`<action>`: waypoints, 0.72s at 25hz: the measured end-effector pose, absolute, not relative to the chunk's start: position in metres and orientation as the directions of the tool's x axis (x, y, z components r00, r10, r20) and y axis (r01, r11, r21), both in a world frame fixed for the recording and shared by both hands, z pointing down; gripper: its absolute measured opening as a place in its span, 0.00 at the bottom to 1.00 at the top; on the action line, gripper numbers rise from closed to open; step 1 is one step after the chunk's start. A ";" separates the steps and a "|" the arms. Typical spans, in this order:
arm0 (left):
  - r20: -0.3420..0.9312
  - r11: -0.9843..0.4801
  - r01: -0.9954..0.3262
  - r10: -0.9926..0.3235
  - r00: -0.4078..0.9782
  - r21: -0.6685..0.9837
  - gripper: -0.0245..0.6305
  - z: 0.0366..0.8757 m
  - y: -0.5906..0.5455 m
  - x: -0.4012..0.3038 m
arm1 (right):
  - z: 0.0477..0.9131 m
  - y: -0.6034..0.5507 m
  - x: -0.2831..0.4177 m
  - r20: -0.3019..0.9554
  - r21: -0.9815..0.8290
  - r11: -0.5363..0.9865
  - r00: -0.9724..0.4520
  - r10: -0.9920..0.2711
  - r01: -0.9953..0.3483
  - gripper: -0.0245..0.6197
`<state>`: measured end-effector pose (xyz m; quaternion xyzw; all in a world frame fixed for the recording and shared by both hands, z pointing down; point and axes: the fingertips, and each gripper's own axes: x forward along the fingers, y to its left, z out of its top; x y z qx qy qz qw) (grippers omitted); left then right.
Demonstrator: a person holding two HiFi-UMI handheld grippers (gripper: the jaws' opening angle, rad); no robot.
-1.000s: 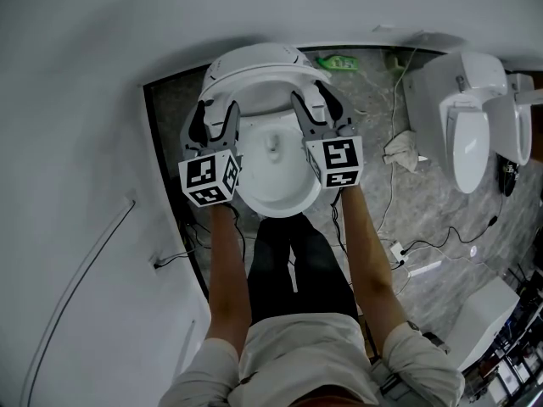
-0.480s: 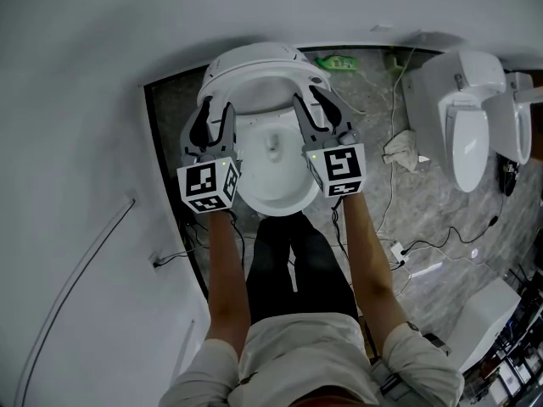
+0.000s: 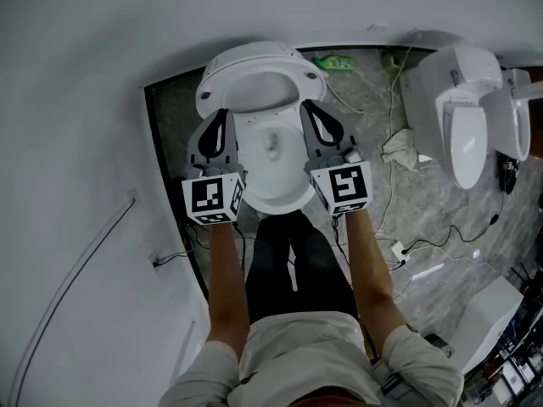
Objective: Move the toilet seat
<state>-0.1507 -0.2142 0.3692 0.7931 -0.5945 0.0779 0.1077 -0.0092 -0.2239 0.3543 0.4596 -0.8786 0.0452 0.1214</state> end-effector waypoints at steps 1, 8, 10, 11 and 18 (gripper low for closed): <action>0.246 -0.277 -0.958 -0.926 0.286 0.073 0.09 0.366 -0.211 -0.149 | 0.353 -0.221 -0.009 0.253 0.033 0.575 -0.550 -0.796 -0.817 0.08; 0.224 -0.307 -0.950 -0.924 0.311 0.052 0.07 0.355 -0.191 -0.143 | 0.344 -0.203 -0.005 0.245 0.037 0.571 -0.547 -0.800 -0.820 0.07; 0.222 -0.315 -0.948 -0.922 0.318 0.051 0.07 0.354 -0.186 -0.140 | 0.343 -0.198 -0.004 0.246 0.036 0.573 -0.548 -0.799 -0.819 0.07; 0.221 -0.318 -0.947 -0.921 0.321 0.050 0.07 0.352 -0.183 -0.140 | 0.343 -0.195 -0.003 0.247 0.034 0.572 -0.548 -0.799 -0.819 0.07; 0.206 -0.323 -0.945 -0.923 0.325 0.043 0.07 0.343 -0.164 -0.139 | 0.338 -0.175 -0.003 0.243 0.037 0.568 -0.544 -0.803 -0.822 0.07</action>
